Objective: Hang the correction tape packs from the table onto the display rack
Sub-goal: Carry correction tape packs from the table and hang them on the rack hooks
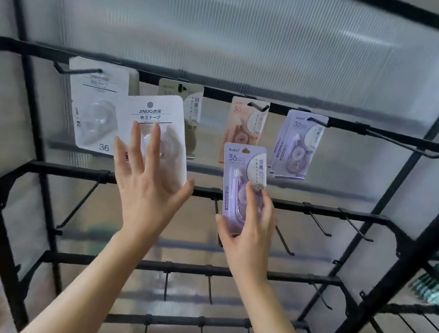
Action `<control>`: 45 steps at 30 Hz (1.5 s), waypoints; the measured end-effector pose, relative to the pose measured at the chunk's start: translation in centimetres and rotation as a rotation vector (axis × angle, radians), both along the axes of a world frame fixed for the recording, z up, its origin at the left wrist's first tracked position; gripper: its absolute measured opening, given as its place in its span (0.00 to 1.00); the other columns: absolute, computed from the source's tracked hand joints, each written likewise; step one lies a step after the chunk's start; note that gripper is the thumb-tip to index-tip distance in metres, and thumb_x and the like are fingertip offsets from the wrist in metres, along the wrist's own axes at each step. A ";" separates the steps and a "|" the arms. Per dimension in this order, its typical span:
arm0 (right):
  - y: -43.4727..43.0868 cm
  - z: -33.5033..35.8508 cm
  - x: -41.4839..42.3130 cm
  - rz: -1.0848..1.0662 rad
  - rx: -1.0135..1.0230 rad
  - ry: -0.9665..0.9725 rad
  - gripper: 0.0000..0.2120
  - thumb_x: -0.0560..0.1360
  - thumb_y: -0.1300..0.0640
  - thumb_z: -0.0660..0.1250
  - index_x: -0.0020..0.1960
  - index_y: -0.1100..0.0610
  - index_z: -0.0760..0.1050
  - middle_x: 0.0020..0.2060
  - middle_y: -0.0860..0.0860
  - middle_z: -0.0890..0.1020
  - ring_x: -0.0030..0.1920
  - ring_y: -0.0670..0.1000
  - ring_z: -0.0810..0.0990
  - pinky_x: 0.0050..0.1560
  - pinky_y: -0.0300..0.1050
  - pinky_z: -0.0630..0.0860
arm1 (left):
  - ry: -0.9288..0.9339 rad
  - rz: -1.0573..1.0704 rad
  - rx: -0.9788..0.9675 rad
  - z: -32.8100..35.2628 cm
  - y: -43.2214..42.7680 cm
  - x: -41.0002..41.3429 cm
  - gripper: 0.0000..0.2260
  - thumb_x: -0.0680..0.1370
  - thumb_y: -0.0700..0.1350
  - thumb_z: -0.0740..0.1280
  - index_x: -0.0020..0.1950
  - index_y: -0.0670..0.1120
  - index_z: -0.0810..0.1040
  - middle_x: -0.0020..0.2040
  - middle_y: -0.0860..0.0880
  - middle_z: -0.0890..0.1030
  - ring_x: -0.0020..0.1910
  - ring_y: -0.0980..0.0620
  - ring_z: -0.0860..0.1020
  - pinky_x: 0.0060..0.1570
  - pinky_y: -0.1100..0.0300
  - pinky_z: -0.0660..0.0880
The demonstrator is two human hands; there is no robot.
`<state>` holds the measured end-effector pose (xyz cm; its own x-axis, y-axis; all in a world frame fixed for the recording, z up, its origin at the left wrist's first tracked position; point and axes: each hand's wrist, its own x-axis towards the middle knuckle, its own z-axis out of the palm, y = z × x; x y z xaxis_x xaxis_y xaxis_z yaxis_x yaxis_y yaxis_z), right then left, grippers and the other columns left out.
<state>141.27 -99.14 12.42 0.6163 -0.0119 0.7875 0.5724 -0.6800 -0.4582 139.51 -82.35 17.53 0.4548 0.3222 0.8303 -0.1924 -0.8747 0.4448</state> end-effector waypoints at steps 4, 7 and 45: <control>3.2 0.8 0.0 -0.003 0.035 -0.028 0.34 0.69 0.54 0.75 0.71 0.60 0.67 0.68 0.63 0.67 0.65 0.64 0.68 0.58 0.62 0.74 | 0.011 0.017 -0.004 0.4 2.8 -0.9 0.41 0.69 0.58 0.66 0.77 0.46 0.54 0.77 0.38 0.53 0.75 0.32 0.48 0.73 0.43 0.46; 5.7 1.2 -0.7 0.016 0.057 -0.032 0.34 0.70 0.53 0.73 0.72 0.60 0.66 0.68 0.62 0.67 0.66 0.63 0.68 0.59 0.62 0.74 | -0.018 0.039 -0.011 1.0 4.7 -1.8 0.41 0.69 0.59 0.65 0.78 0.47 0.55 0.77 0.39 0.52 0.75 0.32 0.48 0.72 0.42 0.48; 10.6 2.0 -0.8 0.039 0.069 -0.064 0.34 0.70 0.55 0.75 0.72 0.60 0.66 0.69 0.61 0.66 0.68 0.62 0.66 0.62 0.54 0.71 | -0.045 0.050 0.035 1.2 10.0 -4.4 0.42 0.67 0.54 0.69 0.77 0.51 0.54 0.78 0.40 0.52 0.75 0.35 0.46 0.71 0.43 0.47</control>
